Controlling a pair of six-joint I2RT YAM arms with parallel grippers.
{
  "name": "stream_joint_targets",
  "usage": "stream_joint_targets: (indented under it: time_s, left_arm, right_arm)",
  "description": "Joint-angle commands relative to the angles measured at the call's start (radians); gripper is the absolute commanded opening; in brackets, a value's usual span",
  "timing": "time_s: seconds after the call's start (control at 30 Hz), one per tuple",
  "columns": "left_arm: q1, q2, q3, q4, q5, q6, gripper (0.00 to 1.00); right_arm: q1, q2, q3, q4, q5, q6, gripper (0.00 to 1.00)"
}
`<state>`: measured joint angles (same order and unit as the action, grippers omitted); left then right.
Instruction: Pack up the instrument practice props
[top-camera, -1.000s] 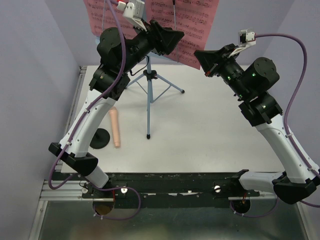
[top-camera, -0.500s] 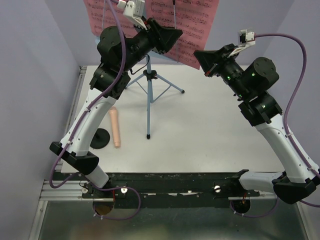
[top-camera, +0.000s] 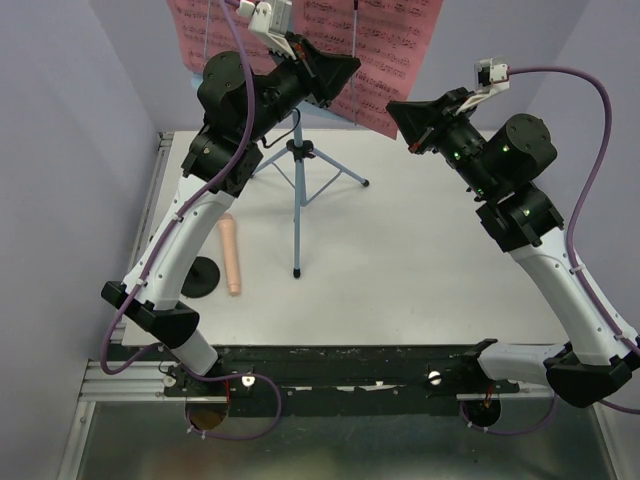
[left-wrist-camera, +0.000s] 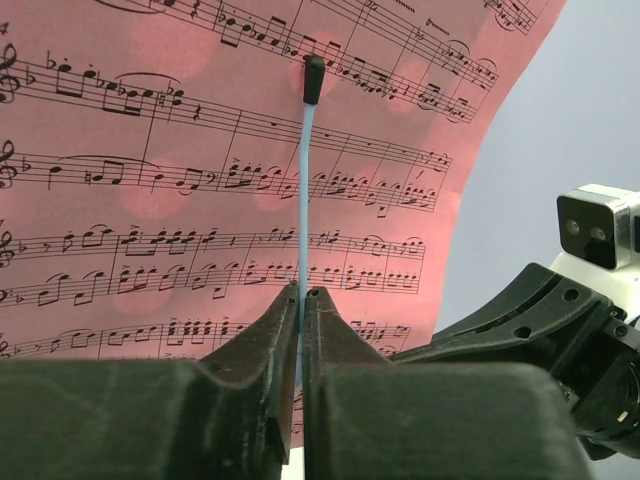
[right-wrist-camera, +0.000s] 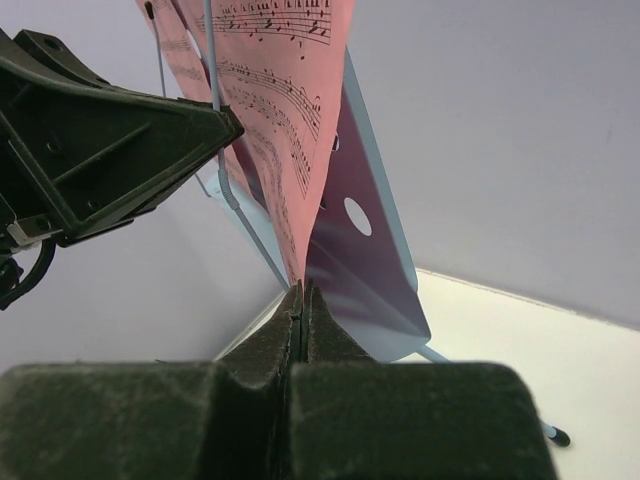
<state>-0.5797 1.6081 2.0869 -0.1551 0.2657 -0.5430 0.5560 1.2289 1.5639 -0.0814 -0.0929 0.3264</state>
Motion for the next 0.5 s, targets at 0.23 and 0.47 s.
stream_joint_targets:
  time_s: [0.23, 0.47]
  left_arm:
    - [0.003, -0.034, -0.034, 0.071, 0.049, 0.000, 0.00]
    - [0.004, -0.094, -0.129, 0.144, 0.050, 0.000, 0.00]
  right_arm:
    - [-0.005, -0.009, -0.011, 0.009, 0.012, 0.013, 0.01]
    - [-0.005, -0.026, -0.021, 0.011, 0.051, 0.010, 0.01]
